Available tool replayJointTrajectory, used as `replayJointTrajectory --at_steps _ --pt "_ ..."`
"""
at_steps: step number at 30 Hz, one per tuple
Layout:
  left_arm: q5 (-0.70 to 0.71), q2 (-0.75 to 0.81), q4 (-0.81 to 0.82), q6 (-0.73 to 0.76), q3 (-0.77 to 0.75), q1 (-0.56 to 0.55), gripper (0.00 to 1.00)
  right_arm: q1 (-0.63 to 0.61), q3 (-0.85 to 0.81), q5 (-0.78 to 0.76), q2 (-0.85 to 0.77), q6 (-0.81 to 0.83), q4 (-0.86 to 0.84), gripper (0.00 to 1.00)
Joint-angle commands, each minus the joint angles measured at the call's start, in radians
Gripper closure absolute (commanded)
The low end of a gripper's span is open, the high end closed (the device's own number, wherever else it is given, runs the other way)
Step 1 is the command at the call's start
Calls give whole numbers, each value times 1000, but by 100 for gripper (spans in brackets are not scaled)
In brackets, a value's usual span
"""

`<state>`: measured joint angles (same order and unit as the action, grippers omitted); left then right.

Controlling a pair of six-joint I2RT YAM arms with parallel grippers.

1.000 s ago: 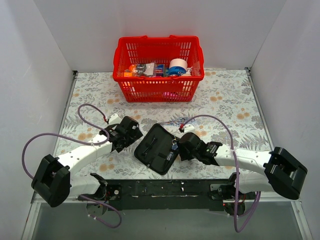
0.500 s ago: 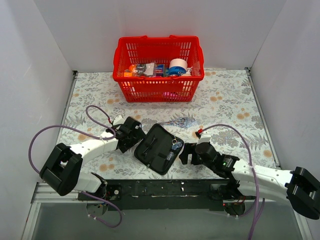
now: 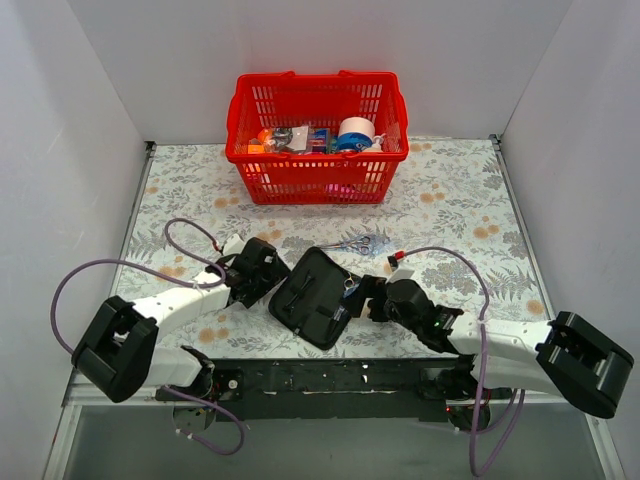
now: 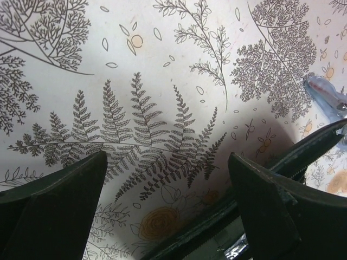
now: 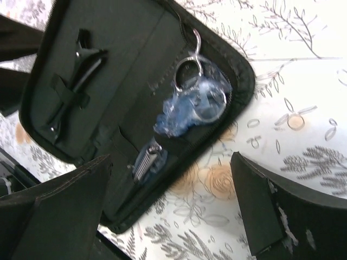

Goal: Sort the hair-cutting tools
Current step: Adjust the hairdressing tool bag at the center of the board.

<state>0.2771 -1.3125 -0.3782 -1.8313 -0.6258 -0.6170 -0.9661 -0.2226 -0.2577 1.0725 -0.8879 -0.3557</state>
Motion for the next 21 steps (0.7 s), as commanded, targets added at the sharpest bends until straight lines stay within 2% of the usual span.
replayJointTrajectory --at_steps 1,12,21 --pt "-71 53 -27 -43 86 0 5 32 -52 40 104 -13 -124 2" --pt "-131 191 -33 -143 267 -62 9 95 -300 153 363 96 -120 2" --pt "-122 246 -62 -299 317 -217 10 115 -581 250 624 196 -20 2"
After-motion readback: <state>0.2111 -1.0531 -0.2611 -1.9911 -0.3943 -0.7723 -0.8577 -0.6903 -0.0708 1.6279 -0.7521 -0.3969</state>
